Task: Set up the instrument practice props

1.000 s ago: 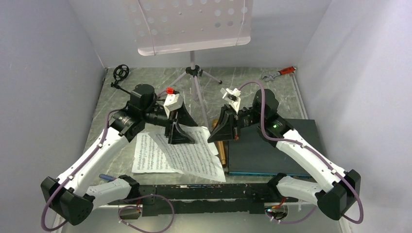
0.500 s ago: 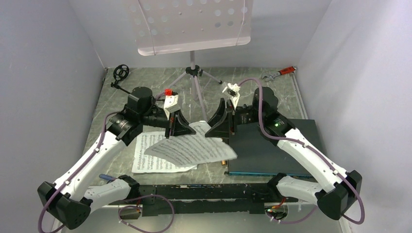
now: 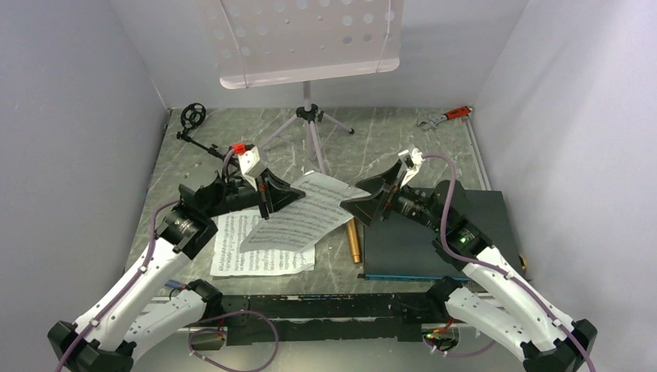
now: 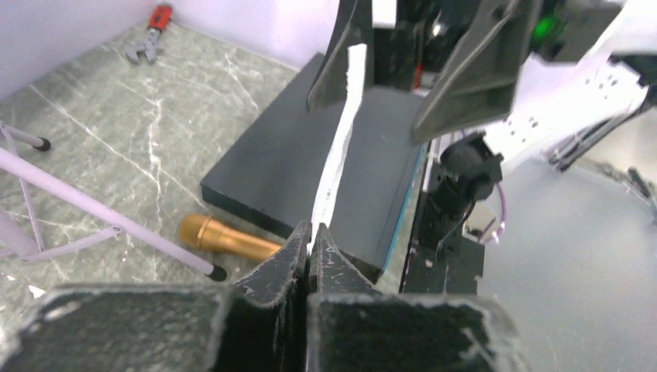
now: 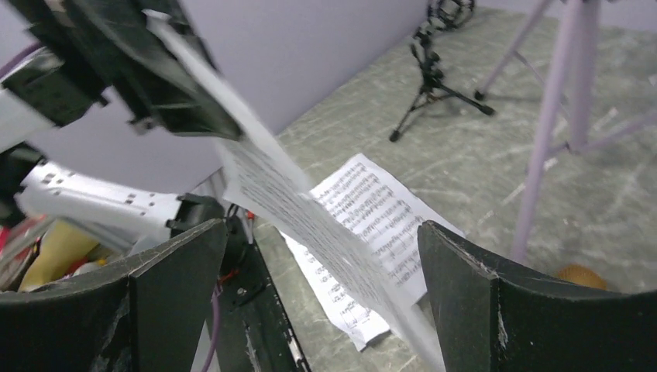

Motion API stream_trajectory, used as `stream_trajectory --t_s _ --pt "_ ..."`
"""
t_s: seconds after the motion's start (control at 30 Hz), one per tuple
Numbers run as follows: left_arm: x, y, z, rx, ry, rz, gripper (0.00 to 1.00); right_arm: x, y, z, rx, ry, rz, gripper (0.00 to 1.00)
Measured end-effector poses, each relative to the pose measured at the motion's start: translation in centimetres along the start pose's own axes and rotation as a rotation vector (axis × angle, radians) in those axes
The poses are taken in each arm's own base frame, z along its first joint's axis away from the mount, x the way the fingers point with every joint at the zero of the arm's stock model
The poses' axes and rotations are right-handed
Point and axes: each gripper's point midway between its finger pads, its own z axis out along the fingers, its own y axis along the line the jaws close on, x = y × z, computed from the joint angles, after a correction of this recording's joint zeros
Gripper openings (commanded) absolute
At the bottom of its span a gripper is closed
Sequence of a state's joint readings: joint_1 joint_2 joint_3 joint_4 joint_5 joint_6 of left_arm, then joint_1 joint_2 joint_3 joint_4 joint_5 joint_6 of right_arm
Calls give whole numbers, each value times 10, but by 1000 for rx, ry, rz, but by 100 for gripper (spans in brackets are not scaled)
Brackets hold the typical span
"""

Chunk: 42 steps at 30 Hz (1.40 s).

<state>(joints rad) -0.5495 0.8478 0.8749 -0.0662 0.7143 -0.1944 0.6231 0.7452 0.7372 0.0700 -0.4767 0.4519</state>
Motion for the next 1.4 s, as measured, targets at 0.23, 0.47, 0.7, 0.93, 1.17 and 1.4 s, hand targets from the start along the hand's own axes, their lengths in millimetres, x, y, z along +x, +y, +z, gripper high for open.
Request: stream_trajectory --t_s 0.23,0.47,0.7,0.93,1.17,1.4 --pt "-38 -12 -10 -16 -158 4 3 31 -33 -3 116 -48 101 98" --pt "-73 -33 -25 23 -290 29 3 29 -13 1 -32 -94 91 93" --pt "-84 -40 -26 63 -365 1 3 18 22 10 -265 -107 74 39" --pt "-75 -34 -19 66 -351 -49 23 3 44 8 -368 -119 71 0" --pt "-60 -31 -22 31 -300 -60 71 -15 51 2 -336 -129 10 0" --pt "-35 -30 -25 10 -160 -49 74 -28 53 4 -292 -61 -59 0"
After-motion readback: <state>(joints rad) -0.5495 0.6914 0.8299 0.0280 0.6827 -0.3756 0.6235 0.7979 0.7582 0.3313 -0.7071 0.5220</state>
